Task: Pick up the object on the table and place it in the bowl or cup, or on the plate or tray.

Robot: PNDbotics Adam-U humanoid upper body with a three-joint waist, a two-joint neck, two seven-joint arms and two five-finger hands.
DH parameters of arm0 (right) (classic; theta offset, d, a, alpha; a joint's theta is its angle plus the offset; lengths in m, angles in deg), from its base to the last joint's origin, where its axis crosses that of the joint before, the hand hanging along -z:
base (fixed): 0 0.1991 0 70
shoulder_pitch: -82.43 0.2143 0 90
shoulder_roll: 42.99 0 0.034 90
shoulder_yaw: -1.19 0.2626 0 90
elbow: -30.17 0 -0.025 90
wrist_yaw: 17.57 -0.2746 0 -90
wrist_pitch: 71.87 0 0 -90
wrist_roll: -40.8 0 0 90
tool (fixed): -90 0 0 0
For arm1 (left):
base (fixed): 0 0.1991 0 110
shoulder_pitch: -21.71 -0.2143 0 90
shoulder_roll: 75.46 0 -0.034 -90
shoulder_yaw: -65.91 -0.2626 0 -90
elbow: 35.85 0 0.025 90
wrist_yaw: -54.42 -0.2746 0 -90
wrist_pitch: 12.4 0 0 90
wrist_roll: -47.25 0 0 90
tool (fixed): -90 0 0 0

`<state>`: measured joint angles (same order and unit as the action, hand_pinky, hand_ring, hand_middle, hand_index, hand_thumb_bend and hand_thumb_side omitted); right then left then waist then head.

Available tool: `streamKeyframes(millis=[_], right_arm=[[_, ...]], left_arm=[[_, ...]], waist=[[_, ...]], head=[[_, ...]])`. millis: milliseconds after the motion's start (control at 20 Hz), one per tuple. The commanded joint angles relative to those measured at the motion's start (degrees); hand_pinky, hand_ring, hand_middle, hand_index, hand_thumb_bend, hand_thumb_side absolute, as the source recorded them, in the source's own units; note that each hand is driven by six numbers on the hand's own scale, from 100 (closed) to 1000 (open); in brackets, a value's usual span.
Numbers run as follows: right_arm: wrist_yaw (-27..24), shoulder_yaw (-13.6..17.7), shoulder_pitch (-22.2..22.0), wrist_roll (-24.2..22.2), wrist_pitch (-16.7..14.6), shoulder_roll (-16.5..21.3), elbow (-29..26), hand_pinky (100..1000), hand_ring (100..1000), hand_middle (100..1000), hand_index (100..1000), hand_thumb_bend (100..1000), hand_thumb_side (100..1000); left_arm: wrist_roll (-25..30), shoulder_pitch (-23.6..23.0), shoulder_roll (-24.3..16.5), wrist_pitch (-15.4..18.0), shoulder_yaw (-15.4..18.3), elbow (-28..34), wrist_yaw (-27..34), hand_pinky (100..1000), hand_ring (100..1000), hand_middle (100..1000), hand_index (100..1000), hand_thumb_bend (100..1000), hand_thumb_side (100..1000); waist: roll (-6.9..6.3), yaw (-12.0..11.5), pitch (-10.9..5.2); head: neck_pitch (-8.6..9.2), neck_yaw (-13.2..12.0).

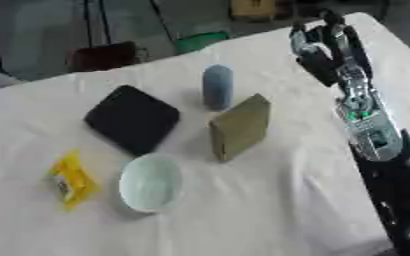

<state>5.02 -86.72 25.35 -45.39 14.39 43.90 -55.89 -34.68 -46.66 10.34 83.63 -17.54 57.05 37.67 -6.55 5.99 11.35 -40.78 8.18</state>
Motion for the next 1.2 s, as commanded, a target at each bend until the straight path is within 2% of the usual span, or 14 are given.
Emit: streamKeyframes(millis=[50, 550, 600, 650, 700, 800, 900, 1000, 1050, 1100, 1150, 1200], right_arm=[[-0.3, 0.3, 0.7, 0.0, 0.0, 1.3, -1.3, 691, 570, 802, 861, 100, 581], [-0.2, 0.2, 0.8, -0.2, -0.1, 1.2, -1.3, 691, 570, 802, 860, 100, 566], [-0.2, 0.2, 0.8, -0.4, -0.2, 1.2, -1.3, 693, 571, 801, 855, 290, 543], [-0.2, 0.0, 0.9, -1.0, -0.5, 1.2, -1.4, 693, 571, 801, 855, 321, 538], [-0.2, 0.0, 0.9, -1.5, -0.8, 1.2, -1.4, 693, 571, 800, 852, 424, 513], [-0.2, 0.0, 0.9, -2.4, -1.4, 1.2, -1.5, 690, 569, 797, 849, 473, 495], [-0.1, 0.2, 0.9, -2.7, -1.6, 1.2, -1.5, 689, 569, 797, 849, 478, 494], [0.0, 0.2, 0.9, -2.9, -1.7, 1.2, -1.5, 690, 570, 799, 852, 452, 512], [0.1, 0.1, 0.9, -3.0, -1.6, 1.2, -1.4, 691, 570, 799, 853, 439, 516], [0.1, 0.1, 0.9, -3.1, -1.6, 1.3, -1.3, 691, 570, 799, 853, 439, 516], [0.2, 0.1, 0.9, -3.1, -1.6, 1.3, -1.3, 691, 570, 799, 853, 411, 512], [0.2, 0.2, 0.9, -3.2, -1.5, 1.4, -1.2, 691, 570, 799, 853, 411, 512]], left_arm=[[0.1, 0.4, -2.3, 0.0, 0.6, 1.3, -0.1, 771, 868, 902, 801, 341, 746], [0.1, 0.4, -2.3, 0.0, 0.6, 1.3, -0.1, 771, 868, 902, 802, 341, 745], [0.1, 0.4, -2.3, 0.0, 0.6, 1.3, -0.1, 771, 868, 902, 802, 341, 746], [0.1, 0.4, -2.3, 0.0, 0.5, 1.3, -0.1, 771, 868, 902, 802, 341, 746], [0.2, 0.4, -2.3, 0.0, 0.5, 1.3, -0.1, 771, 868, 902, 802, 341, 746], [0.1, 0.4, -2.3, 0.0, 0.6, 1.3, -0.1, 771, 867, 901, 802, 342, 745], [0.2, 0.4, -2.3, 0.1, 0.5, 1.3, -0.1, 771, 867, 901, 802, 343, 745], [0.8, 0.4, -2.8, 0.3, 0.3, 1.4, -0.6, 788, 879, 910, 817, 399, 734], [2.2, 0.4, -3.8, 0.7, -0.3, 1.5, -1.6, 803, 887, 913, 830, 436, 725], [3.6, 0.4, -4.4, 1.0, -0.5, 1.7, -2.6, 803, 887, 913, 830, 436, 725], [5.8, 0.4, -5.9, 1.8, -1.3, 2.0, -4.2, 816, 885, 900, 834, 506, 699], [7.8, 0.5, -7.0, 2.5, -1.7, 2.3, -6.0, 816, 885, 900, 834, 506, 699]], waist=[[0.31, -0.1, -1.09], [0.42, -0.1, -1.13], [0.43, -0.1, -1.13], [0.44, -0.1, -1.13], [0.45, -0.2, -1.13], [0.49, -0.2, -1.13], [0.48, -0.1, -1.13], [0.45, 0.0, -1.1], [0.41, 0.1, -1.11], [0.4, 0.1, -1.11], [0.32, 0.2, -1.14], [0.29, 0.2, -1.16]], head=[[0.54, 0.1], [0.59, 0.2], [0.6, 0.2], [0.56, 0.2], [0.55, 0.3], [0.58, 0.2], [0.6, 0.2], [0.59, 0.2], [0.59, 0.2], [0.59, 0.2], [0.57, 0.2], [0.55, 0.3]])
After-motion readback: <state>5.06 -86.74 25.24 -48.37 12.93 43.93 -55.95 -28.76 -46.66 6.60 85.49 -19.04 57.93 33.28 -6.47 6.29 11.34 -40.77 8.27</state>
